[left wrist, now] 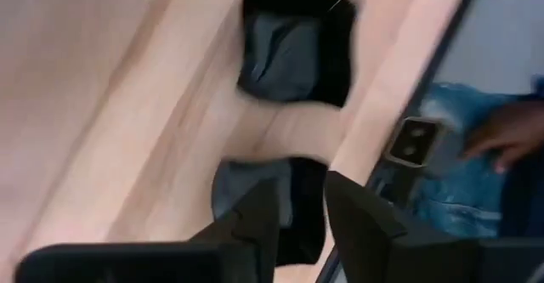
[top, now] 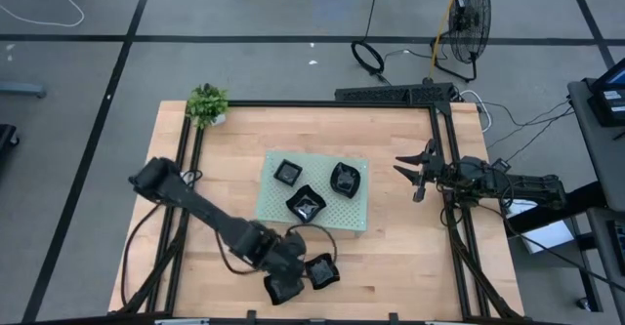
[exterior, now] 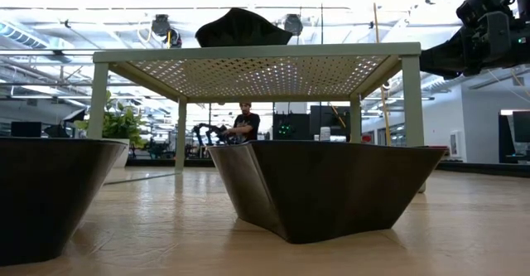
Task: Pick & Place Mini shaped plates
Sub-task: Stack the distorted square plate on top of the distorted square plate on the shelf
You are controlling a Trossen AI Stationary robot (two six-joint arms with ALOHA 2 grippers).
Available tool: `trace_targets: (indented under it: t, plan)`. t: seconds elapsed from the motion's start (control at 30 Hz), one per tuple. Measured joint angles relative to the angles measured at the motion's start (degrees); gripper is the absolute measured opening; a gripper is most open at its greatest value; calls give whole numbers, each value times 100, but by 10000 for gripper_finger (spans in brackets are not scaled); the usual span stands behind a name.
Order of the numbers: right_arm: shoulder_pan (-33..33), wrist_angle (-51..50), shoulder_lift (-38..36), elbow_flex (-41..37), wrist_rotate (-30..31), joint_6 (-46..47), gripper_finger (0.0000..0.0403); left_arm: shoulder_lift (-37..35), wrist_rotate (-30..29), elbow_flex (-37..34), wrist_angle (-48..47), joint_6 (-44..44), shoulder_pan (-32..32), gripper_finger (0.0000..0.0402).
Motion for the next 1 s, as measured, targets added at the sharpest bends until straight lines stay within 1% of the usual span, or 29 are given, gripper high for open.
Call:
trace_targets:
  t: [0.2,0.37,0.53,0.73,0.87,1.0]
  plan:
    - [2,0,-1,0,-1,0,102,301,22,11,-554,-1197,-280,148]
    - [0,2,-1,0,1,2,102,503,-157,13,-541,-1717,-516,169]
    - [0,0,-1,0,1,2,102,828,-165,13,-548,-1781,-661,170]
    - [0,0,-1,0,-1,1,102,1110,-144,11,-578,-1659,-705,170]
    - [0,0,1,0,1,2,102,1118,-158,11,-678,-1514,-696,170]
    - [0,0,-1,0,-1,2,102,1118,-295,11,-826,-1531,-706,170]
